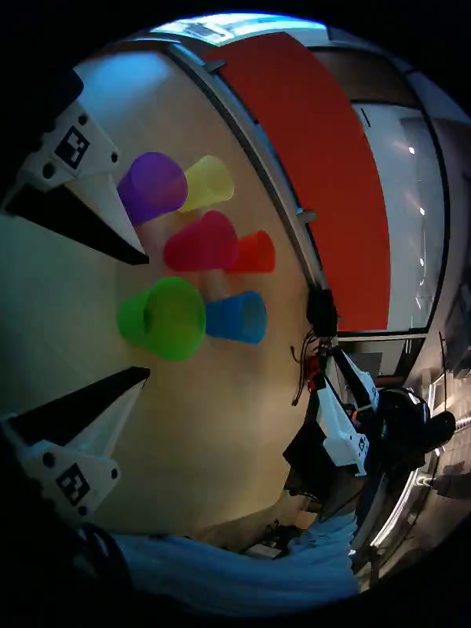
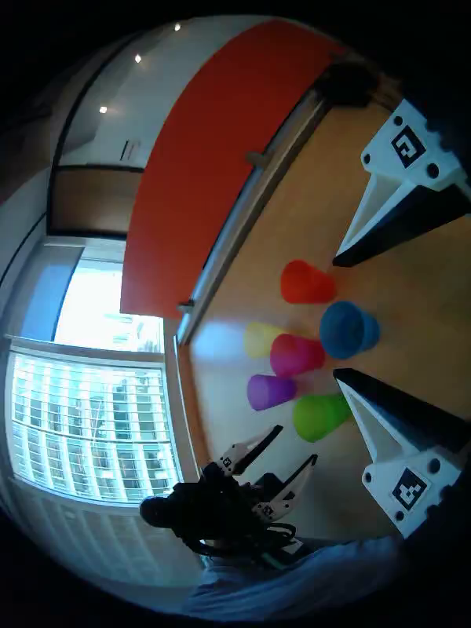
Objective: Pour water
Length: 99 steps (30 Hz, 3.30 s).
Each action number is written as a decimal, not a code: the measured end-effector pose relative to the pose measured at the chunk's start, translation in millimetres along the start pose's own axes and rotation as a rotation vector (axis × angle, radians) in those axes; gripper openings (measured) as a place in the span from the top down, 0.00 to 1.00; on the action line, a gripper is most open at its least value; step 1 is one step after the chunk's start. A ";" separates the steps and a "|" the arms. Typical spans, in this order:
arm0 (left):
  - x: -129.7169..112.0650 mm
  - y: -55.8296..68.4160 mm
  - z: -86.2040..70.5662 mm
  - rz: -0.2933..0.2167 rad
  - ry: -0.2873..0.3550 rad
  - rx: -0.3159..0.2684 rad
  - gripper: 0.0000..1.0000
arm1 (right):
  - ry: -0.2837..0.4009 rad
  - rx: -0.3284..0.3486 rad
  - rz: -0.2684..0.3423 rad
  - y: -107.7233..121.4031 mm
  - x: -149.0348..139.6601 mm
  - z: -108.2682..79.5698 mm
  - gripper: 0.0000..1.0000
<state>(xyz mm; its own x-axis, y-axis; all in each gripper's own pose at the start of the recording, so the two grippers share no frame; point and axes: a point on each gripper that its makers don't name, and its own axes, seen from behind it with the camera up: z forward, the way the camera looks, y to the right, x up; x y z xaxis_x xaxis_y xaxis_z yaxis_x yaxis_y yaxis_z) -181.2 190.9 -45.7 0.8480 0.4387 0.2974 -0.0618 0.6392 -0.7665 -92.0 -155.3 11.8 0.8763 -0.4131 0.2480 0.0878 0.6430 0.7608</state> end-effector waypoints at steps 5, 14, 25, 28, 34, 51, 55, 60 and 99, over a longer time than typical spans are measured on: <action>-4.6 -0.6 8.9 -0.011 -0.017 -0.015 0.03 | -0.019 0.005 -0.005 -0.1 -9.2 8.5 0.00; -7.9 -0.1 26.1 -0.027 -0.042 -0.044 0.03 | -0.036 0.019 -0.002 -2.1 -19.4 22.5 0.00; -0.9 0.7 43.4 -0.014 -0.033 -0.059 0.03 | -0.044 0.020 0.000 1.7 -21.4 30.5 0.00; 1.9 2.1 47.5 -0.011 -0.031 -0.065 0.03 | -0.045 0.019 0.001 2.8 -22.1 31.9 0.00; 5.3 3.4 53.7 -0.009 -0.030 -0.072 0.03 | -0.045 0.020 0.003 4.4 -23.4 33.3 0.00; 3.2 2.5 61.8 0.004 -0.031 -0.065 0.12 | -0.048 0.019 0.015 8.5 -28.5 34.3 0.00; 3.6 3.6 60.8 0.009 -0.029 -0.070 0.13 | -0.050 0.022 0.017 8.2 -30.2 36.2 0.00; 6.7 2.7 57.8 0.011 -0.020 -0.067 0.14 | -0.054 0.025 0.020 7.8 -33.3 39.6 0.00; 31.1 -19.6 17.5 -0.031 0.067 0.001 0.13 | -0.140 0.093 0.000 -18.7 -73.4 90.6 0.00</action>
<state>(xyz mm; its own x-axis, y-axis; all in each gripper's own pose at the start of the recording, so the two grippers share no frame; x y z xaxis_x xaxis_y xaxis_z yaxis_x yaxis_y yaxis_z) -162.8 203.1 -11.4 0.8828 0.3757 0.2820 -0.0358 0.6524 -0.7570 -200.8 -195.4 33.8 0.8011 -0.5033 0.3240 0.0383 0.5833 0.8114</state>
